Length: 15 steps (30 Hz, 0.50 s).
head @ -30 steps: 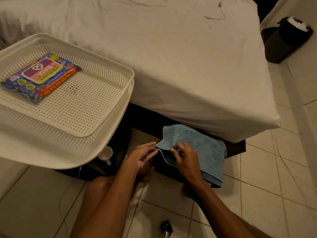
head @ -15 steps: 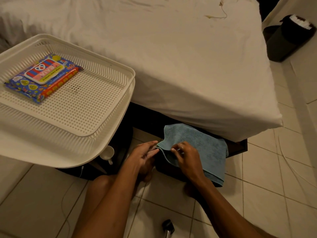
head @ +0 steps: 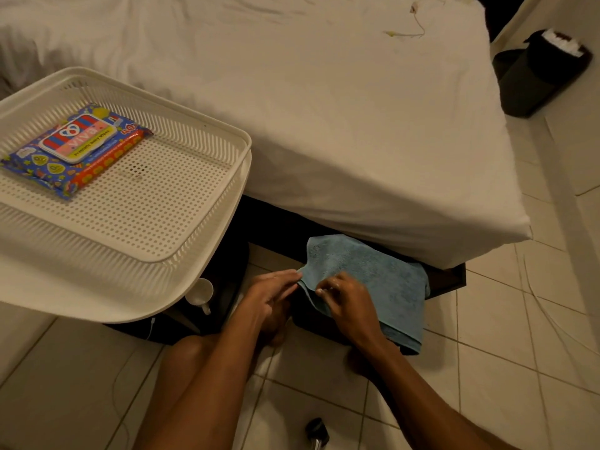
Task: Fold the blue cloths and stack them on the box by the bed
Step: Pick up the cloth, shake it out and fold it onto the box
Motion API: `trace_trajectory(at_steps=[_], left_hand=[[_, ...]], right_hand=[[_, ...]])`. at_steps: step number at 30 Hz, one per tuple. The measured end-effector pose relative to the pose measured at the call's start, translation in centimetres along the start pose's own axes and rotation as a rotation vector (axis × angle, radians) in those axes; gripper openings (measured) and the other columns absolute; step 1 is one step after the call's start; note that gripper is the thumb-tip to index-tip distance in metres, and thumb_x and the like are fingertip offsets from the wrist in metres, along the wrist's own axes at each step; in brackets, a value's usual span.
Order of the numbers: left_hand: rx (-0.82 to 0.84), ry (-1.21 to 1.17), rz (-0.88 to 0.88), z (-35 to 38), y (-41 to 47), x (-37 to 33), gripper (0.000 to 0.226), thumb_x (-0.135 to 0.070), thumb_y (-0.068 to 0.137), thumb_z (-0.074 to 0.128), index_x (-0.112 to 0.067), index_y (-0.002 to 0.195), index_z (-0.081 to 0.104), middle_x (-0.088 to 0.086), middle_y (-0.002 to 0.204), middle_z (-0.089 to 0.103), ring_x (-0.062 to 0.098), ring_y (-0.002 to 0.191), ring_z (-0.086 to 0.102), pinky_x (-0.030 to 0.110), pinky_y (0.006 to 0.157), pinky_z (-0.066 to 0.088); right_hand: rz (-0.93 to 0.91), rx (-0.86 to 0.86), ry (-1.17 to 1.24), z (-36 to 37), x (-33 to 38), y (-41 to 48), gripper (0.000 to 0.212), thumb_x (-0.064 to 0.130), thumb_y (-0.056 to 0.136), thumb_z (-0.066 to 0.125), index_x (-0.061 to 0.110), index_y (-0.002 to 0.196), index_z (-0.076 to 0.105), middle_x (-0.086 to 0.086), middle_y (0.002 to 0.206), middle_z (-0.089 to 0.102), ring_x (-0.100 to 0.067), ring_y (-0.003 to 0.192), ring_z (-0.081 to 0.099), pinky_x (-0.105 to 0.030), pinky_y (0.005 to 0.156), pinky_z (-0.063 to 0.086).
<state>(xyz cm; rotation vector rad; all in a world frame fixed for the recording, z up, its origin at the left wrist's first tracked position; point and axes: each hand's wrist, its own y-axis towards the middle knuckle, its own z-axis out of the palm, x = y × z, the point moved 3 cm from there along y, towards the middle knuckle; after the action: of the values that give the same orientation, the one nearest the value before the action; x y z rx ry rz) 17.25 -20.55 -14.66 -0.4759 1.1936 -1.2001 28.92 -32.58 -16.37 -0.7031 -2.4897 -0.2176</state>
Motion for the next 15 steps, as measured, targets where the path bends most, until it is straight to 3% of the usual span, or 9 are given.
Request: trace_trajectory(at_steps=[3, 6, 8, 10, 13, 15], left_hand=[[-0.039, 0.008, 0.026, 0.0, 0.2, 0.0, 0.017, 0.009, 0.084, 0.065, 0.003, 0.1, 0.066, 0.003, 0.051, 0.069, 0.009, 0.045, 0.067, 0.017, 0.041, 0.051], [-0.07, 0.007, 0.055, 0.1, 0.2, 0.1, 0.014, 0.011, 0.083, 0.065, 0.005, 0.096, 0.068, 0.002, 0.05, 0.068, 0.009, 0.043, 0.067, 0.016, 0.04, 0.05], [-0.09, 0.016, 0.079, 0.0, 0.4, 0.1, 0.013, 0.011, 0.081, 0.066, 0.003, 0.091, 0.069, 0.002, 0.05, 0.068, 0.008, 0.043, 0.066, 0.015, 0.04, 0.049], [-0.104, 0.039, 0.097, -0.1, 0.6, 0.0, 0.011, 0.011, 0.081, 0.066, 0.002, 0.085, 0.07, 0.004, 0.053, 0.07, 0.009, 0.044, 0.067, 0.015, 0.041, 0.05], [-0.122, 0.097, 0.126, -0.6, 1.0, -0.4, 0.013, 0.01, 0.08, 0.068, 0.004, 0.09, 0.072, 0.009, 0.068, 0.07, 0.008, 0.047, 0.067, 0.014, 0.045, 0.051], [-0.118, 0.119, 0.137, -0.7, 1.2, -0.5, 0.011, 0.011, 0.081, 0.067, 0.004, 0.089, 0.071, 0.006, 0.061, 0.07, 0.006, 0.045, 0.066, 0.014, 0.044, 0.051]], right_hand=[[0.013, 0.068, 0.015, -0.7, -0.2, 0.8, 0.017, 0.037, 0.094, 0.061, 0.023, 0.092, 0.071, 0.008, 0.086, 0.066, -0.002, 0.074, 0.06, -0.022, 0.068, 0.053], [0.075, 0.038, 0.047, -3.0, -0.6, 3.4, 0.016, 0.031, 0.096, 0.061, 0.022, 0.09, 0.073, 0.006, 0.079, 0.072, -0.001, 0.067, 0.064, -0.021, 0.064, 0.054], [0.09, -0.007, -0.003, -4.1, -1.3, 6.3, 0.014, 0.026, 0.095, 0.063, 0.018, 0.09, 0.073, 0.002, 0.078, 0.072, -0.008, 0.068, 0.065, -0.028, 0.064, 0.054], [0.088, 0.046, -0.079, -4.0, -1.9, 9.6, 0.013, 0.026, 0.094, 0.062, 0.017, 0.096, 0.071, -0.004, 0.089, 0.071, -0.019, 0.081, 0.067, -0.035, 0.07, 0.054], [0.051, 0.276, -0.273, -2.0, -2.4, 13.9, 0.025, 0.024, 0.095, 0.057, 0.016, 0.117, 0.067, -0.012, 0.115, 0.061, -0.032, 0.106, 0.059, -0.04, 0.086, 0.049], [-0.002, 0.397, -0.4, -0.3, -2.1, 15.9, 0.03, 0.021, 0.096, 0.053, 0.018, 0.122, 0.065, -0.014, 0.123, 0.057, -0.035, 0.112, 0.055, -0.04, 0.093, 0.045]])
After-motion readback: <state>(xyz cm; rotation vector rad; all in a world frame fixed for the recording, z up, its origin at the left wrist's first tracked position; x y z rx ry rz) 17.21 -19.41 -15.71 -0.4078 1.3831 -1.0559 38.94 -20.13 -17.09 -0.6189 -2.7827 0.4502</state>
